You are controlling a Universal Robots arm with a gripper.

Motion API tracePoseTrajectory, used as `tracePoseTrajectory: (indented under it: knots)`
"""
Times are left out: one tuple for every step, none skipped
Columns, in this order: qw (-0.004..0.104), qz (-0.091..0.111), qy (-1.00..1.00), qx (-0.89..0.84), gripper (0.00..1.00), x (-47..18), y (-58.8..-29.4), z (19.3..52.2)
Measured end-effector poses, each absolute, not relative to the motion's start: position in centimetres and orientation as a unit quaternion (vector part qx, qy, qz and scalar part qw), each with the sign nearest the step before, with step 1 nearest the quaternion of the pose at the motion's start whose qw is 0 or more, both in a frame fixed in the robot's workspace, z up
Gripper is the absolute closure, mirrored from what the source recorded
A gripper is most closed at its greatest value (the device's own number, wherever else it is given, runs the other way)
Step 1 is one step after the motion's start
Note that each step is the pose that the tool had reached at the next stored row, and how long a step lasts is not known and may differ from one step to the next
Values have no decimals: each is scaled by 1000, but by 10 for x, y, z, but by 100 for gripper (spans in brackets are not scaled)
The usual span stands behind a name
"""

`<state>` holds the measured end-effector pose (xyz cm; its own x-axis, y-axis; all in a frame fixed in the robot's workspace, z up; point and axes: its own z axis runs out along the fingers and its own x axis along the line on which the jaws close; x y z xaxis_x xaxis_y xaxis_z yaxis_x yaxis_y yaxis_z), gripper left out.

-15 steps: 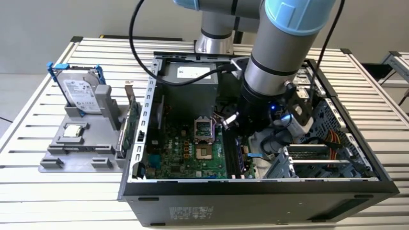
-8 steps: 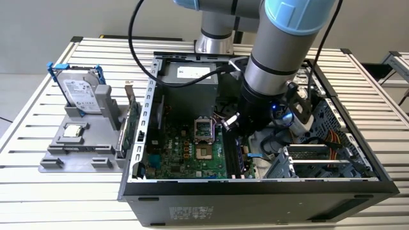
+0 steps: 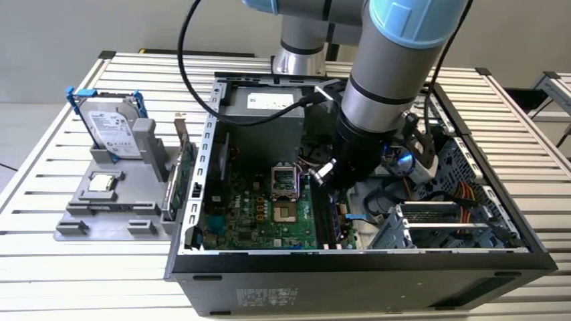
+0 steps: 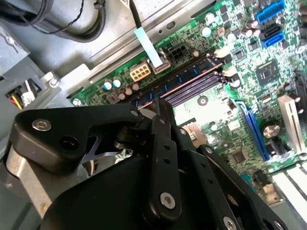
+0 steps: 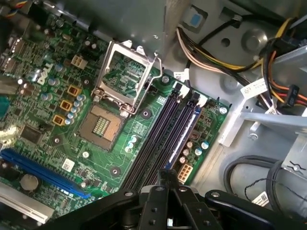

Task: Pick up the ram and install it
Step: 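Press down the ram until it locks into place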

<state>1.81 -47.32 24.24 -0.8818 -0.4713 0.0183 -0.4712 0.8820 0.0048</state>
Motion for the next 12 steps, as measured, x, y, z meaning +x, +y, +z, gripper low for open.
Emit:
tracePoseTrajectory:
  knots:
    - [9, 0, -968, 250, 100, 18, -473, 242]
    - [9, 0, -966, 258, 100, 18, -473, 242]
    - [9, 0, -964, 266, 100, 18, -473, 242]
    - [9, 0, -962, 273, 100, 18, -473, 242]
    - [9, 0, -960, 281, 100, 18, -473, 242]
    - [9, 0, -957, 289, 100, 18, -473, 242]
    - [9, 0, -955, 296, 100, 18, -473, 242]
    - [9, 0, -953, 303, 100, 18, -473, 242]
    - [9, 1, -951, 310, 100, 18, -473, 242]
    - [9, 1, -948, 317, 100, 18, -473, 242]
    - [9, 1, -946, 325, 100, 18, -473, 242]
    - [9, 1, -943, 332, 100, 18, -473, 242]
